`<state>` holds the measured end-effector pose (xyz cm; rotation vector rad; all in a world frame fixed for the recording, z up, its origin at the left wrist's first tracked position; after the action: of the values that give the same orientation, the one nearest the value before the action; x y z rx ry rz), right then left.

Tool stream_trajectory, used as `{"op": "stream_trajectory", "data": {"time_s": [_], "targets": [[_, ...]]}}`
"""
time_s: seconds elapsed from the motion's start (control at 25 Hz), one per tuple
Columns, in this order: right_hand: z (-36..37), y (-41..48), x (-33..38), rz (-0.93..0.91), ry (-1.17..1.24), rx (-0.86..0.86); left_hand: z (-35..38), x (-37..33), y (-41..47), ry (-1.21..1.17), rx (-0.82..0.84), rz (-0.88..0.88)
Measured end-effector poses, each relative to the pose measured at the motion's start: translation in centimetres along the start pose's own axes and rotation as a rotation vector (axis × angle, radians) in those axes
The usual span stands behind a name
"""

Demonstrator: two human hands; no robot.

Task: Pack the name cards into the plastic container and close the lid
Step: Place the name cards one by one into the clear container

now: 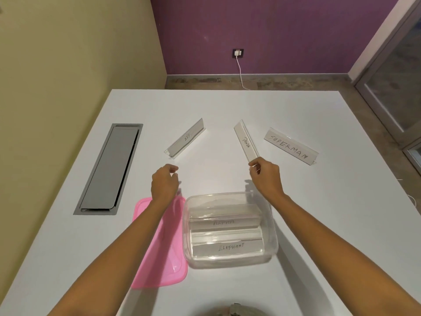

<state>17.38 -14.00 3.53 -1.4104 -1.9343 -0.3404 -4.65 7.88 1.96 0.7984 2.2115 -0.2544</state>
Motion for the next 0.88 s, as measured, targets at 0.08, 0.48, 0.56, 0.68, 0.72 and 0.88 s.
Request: {"op": "stream_trajectory", "data": {"time_s": [0.08,0.48,0.56,0.68,0.72,0.88], "targets": [[0.5,3.0,-0.2,0.043,-0.080,-0.037,0.1,-0.1,2.6,0.088,-0.005,0.004],[5.2,14.8,-1.7,0.261,-0.385,-0.013,5.5,1.1,11.6,0.642,0.197,0.217],[6.3,15.8,-2.1,0.279,-0.421,0.003,6.5,1.5,11.9,0.581,0.209,0.217],[7.5,16.4,-2.3,0.232,-0.514,-0.023,7.7,2.3,11.7,0.479,0.215,0.190],[7.8,16.6,-2.4,0.215,-0.547,-0.024,8.0,2.5,11.5,0.467,0.219,0.186],[8.2,17.3,-4.1,0.390,-0.597,0.093,8.5,2.9,11.2,0.489,0.247,0.187]]}}
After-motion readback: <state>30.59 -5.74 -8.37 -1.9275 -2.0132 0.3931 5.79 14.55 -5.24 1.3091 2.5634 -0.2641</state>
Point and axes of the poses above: each hand's wrist, its own y-axis towards the middle knuckle, its own z-axis out of the palm, x = y × z, the point moved 9 cm from there along y, towards the middle knuckle, and after that the axes turned 15 degrees about z, right-handed, at the moved point
